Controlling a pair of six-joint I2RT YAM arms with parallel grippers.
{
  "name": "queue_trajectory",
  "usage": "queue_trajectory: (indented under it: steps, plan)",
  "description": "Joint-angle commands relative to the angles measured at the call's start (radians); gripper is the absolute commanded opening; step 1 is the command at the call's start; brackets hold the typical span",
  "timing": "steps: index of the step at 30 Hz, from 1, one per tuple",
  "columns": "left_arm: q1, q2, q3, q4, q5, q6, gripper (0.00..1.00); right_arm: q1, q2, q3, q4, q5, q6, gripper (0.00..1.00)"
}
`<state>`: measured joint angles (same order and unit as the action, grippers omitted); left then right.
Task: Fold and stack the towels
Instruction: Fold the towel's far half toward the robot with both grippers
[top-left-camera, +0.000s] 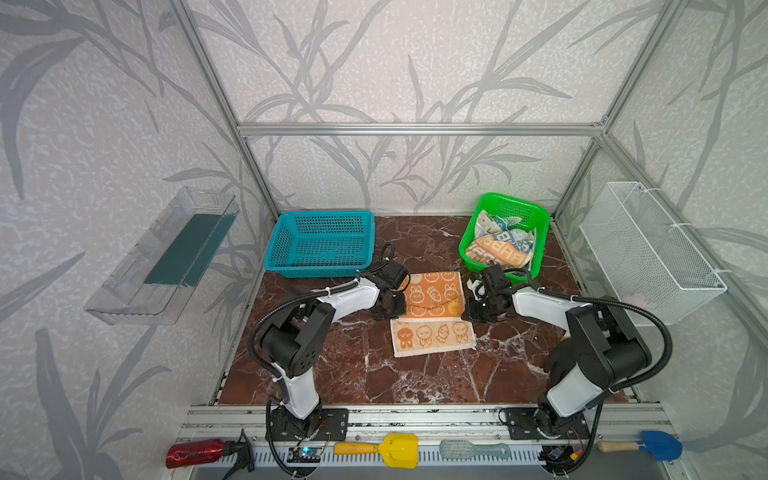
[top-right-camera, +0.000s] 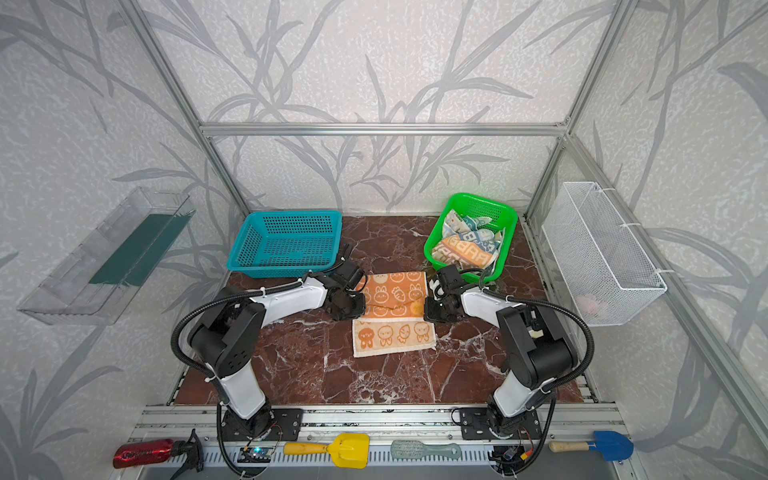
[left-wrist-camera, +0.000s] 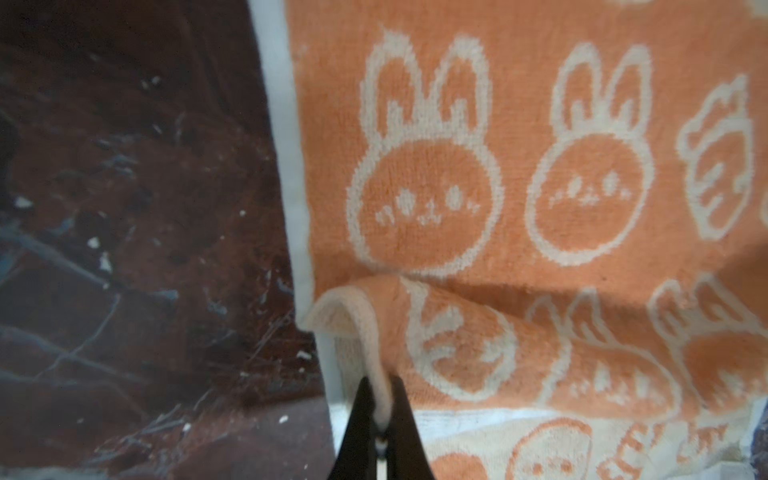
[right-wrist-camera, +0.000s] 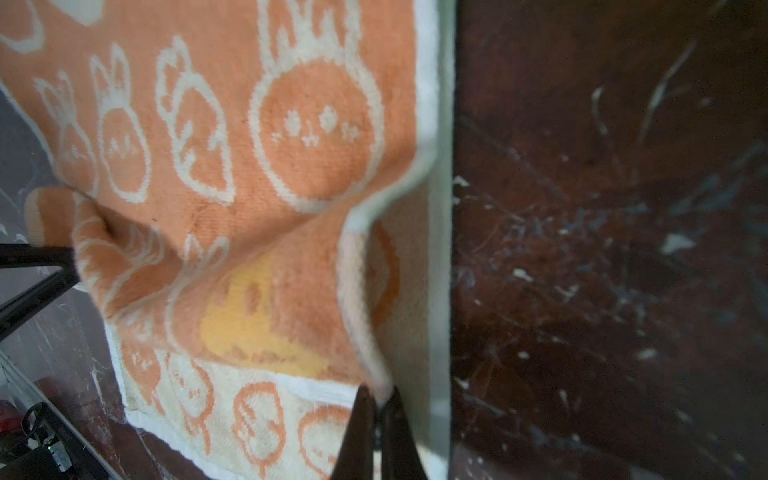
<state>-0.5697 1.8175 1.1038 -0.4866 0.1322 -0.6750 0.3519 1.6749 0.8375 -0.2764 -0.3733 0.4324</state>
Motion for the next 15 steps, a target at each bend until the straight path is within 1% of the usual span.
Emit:
queue_trajectory:
  steps: [1, 6, 9, 11, 15]
  plan:
    - [0.039, 0.039, 0.064, -0.002, -0.043, 0.029, 0.0, 0.005, 0.068, 0.057, 0.042, 0.025, 0.02, 0.0]
    - [0.081, 0.095, 0.151, -0.02, -0.07, 0.058, 0.0, 0.006, 0.155, 0.154, 0.039, 0.037, 0.02, 0.0]
    - [0.1, 0.119, 0.217, -0.044, -0.092, 0.074, 0.0, 0.005, 0.191, 0.228, 0.02, 0.023, 0.021, 0.0]
    - [0.103, 0.116, 0.264, -0.074, -0.089, 0.088, 0.0, 0.005, 0.178, 0.272, -0.011, 0.019, 0.016, 0.0]
    - [0.098, 0.046, 0.309, -0.119, -0.078, 0.102, 0.0, 0.005, 0.076, 0.332, -0.099, 0.027, -0.015, 0.0]
